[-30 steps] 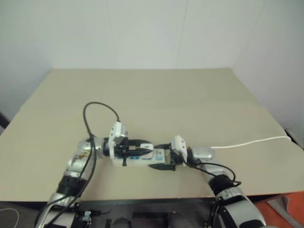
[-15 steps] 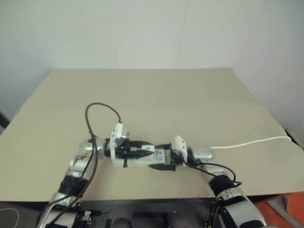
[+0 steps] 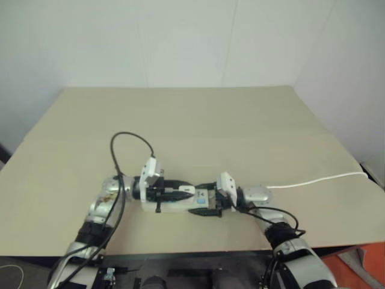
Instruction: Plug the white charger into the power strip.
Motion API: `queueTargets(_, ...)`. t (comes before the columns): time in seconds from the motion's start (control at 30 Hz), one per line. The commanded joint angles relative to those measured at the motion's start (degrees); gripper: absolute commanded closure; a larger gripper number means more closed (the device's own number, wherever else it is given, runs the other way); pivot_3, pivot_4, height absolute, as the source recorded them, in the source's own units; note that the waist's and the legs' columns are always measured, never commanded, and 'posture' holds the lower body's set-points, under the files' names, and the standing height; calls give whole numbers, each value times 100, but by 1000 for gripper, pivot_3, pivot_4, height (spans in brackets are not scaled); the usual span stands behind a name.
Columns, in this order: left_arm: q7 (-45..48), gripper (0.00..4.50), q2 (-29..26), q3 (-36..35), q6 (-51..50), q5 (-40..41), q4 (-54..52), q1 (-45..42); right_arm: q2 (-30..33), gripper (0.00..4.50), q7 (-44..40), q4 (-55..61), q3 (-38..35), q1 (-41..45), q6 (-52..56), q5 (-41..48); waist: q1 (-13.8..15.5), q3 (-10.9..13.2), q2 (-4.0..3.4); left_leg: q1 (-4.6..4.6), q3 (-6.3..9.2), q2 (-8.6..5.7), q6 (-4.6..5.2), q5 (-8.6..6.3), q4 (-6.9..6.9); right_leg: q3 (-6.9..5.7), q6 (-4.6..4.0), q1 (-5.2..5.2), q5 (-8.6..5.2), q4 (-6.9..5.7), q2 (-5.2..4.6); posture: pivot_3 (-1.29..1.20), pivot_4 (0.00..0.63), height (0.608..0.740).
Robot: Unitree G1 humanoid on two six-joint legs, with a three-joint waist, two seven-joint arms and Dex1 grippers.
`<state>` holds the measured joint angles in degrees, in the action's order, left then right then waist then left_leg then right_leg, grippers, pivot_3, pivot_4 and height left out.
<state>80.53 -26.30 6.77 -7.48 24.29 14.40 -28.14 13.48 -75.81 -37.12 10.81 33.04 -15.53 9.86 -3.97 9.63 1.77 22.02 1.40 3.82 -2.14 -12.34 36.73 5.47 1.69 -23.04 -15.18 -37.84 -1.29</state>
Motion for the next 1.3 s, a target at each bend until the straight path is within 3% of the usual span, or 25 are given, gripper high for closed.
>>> queueTargets(0.03,57,3490,-87,8,72,-116,94,-13,69,1098,-74,-15,105,-122,131,-62,0,0,0,0,0,0,0,0,0,0,0,0,0,0,0,0,150,740)
queueTargets(0.73,23,3490,-209,234,641,-482,861,217,95,1098,-80,19,117,-123,167,-43,-2,-30,-36,-12,-1,0,1,-1,-1,0,5,9,-4,-1,1,0,150,740)
queueTargets(1.1,76,163,-178,170,491,-390,727,64,68,1098,-72,11,136,-115,164,-40,-4,-34,-43,-13,-1,-1,3,-1,-2,2,8,10,-6,0,1,0,150,740)
queueTargets(1.3,119,29,-354,-137,141,-45,274,-185,69,1098,-89,5,150,-119,151,-43,-5,-33,-42,-7,-1,-1,2,-1,-2,2,8,4,-6,-1,1,0,150,740)
